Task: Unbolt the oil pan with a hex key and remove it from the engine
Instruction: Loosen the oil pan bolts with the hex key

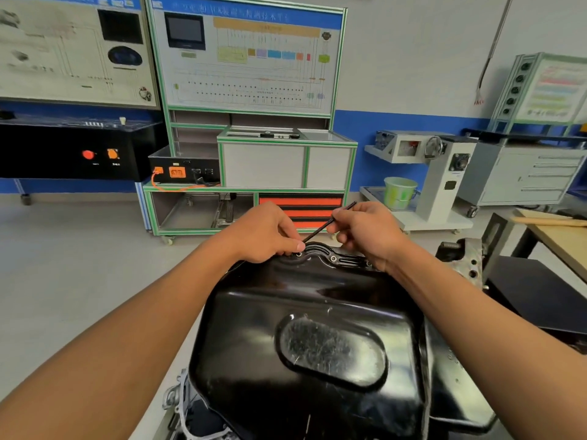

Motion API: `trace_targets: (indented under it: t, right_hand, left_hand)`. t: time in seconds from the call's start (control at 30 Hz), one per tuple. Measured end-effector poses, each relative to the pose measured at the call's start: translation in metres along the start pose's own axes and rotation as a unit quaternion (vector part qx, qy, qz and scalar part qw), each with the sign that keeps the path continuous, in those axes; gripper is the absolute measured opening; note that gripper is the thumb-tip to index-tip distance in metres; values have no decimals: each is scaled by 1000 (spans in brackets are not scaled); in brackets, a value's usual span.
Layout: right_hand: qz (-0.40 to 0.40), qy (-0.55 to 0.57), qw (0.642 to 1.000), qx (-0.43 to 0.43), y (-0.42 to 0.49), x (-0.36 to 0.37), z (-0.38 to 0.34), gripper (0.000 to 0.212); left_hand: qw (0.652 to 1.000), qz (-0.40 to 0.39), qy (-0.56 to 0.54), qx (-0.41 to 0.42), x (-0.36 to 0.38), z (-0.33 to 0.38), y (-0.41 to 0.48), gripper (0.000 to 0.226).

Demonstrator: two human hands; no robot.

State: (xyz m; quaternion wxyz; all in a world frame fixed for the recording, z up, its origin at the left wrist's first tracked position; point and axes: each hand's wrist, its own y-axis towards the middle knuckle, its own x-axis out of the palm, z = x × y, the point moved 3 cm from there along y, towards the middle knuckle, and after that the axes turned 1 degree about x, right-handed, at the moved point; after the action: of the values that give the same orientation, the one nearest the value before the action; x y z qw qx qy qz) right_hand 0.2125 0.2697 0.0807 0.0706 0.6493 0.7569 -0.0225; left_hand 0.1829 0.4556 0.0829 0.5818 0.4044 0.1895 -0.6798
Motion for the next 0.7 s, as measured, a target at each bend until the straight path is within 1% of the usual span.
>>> trace_targets:
  t: [0.07, 0.23, 0.37, 0.5, 0.6, 0.7]
  right_hand:
    - [16, 16, 999, 22, -1, -2, 0, 17]
    - [46, 31, 997, 48, -9, -5, -1, 19]
    - [33, 19, 996, 74, -19, -10, -4, 20]
    - [20, 30, 995, 94, -22, -12, -6, 24]
    - [14, 30, 994, 106, -17, -11, -8, 20]
    - [-10, -9, 993, 114, -10, -11, -16, 22]
  left_hand:
    - [1000, -11, 3, -1, 2, 2, 2, 4]
    - [999, -43, 0, -1, 4, 5, 4, 9]
    - [999, -37, -30, -11, 3, -3, 3, 3]
    - [997, -38, -65, -29, 3, -7, 3, 7]
    - [996, -49, -67, -35, 2, -6, 4, 8]
    - [995, -60, -66, -34, 2, -4, 5, 5]
